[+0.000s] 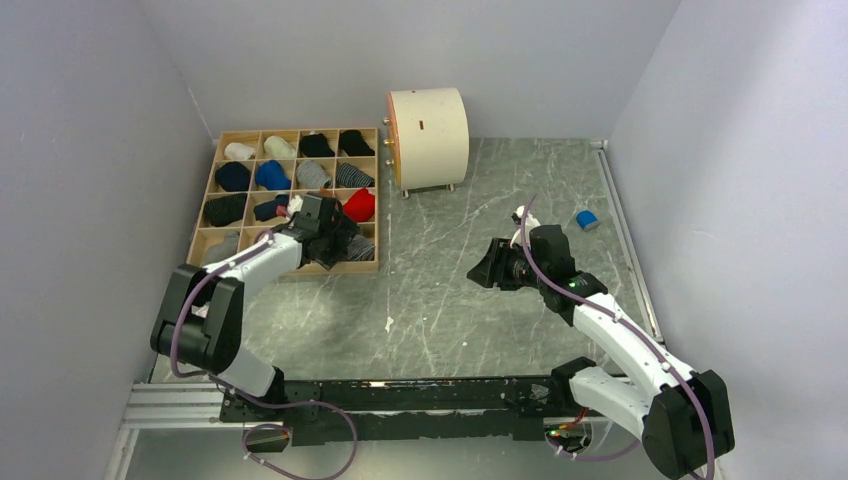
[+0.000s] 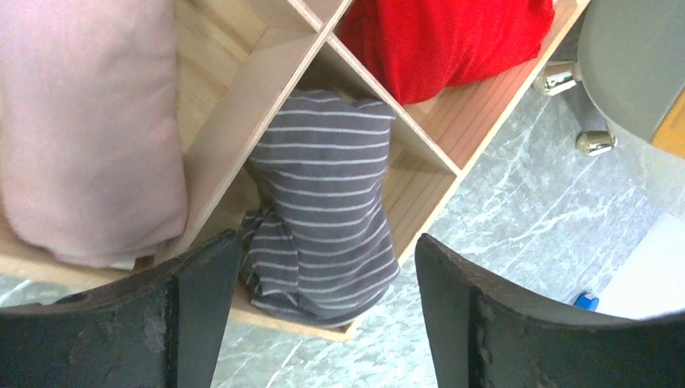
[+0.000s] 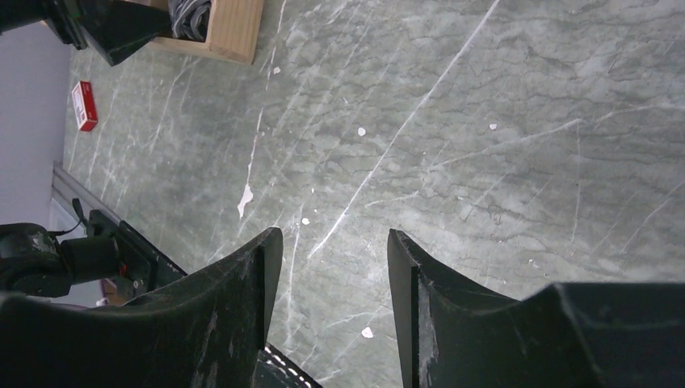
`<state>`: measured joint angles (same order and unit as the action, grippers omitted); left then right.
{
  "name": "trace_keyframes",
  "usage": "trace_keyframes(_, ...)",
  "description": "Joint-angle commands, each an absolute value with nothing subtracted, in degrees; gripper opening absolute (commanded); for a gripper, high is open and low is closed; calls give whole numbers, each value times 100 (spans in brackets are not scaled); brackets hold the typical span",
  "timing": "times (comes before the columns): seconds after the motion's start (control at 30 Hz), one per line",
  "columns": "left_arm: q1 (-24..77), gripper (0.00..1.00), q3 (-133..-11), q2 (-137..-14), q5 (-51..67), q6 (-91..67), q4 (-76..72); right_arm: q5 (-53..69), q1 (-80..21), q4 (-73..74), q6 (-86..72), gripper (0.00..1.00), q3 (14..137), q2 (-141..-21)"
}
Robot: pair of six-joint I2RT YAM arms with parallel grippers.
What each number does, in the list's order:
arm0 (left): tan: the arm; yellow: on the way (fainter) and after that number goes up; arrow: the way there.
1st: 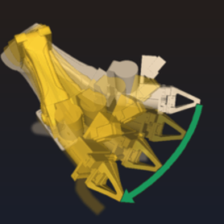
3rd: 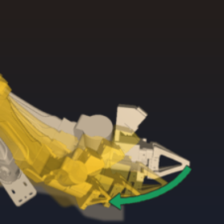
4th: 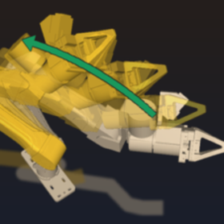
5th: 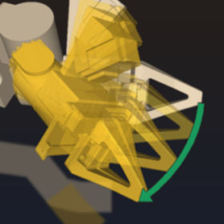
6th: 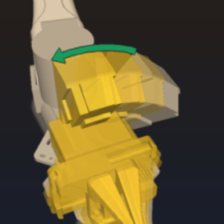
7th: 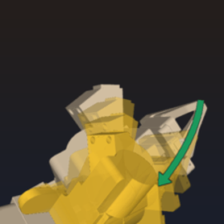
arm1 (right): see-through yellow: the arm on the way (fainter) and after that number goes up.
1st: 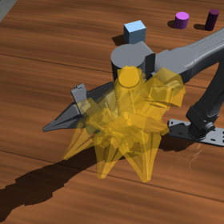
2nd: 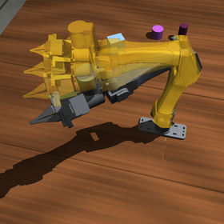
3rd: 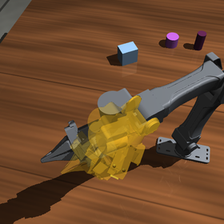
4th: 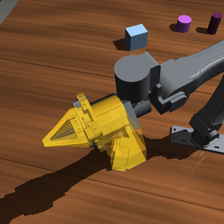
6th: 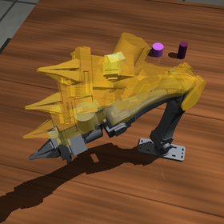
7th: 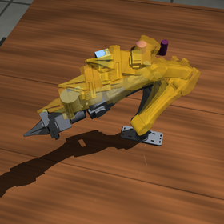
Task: Roll the underwear
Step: Place the underwear in the storage box, then reset both arms
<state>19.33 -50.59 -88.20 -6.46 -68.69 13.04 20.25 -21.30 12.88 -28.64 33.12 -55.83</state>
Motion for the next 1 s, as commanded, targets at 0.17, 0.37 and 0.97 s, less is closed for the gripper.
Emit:
trace_keyframes(0.17,1959,87,-4940,-7906,-955,-6877,1703,2149,-2115,1135,-2779,55,3566,-5572)
trace_keyframes(0.37,1956,72,-4945,-7733,-616,-6550,1039,2165,-2117,1068,-2821,54,3530,-5603)
trace_keyframes(0.97,1969,56,-4590,-8967,-68,-6472,185,1975,-2118,1340,-2675,55,3685,-5470)
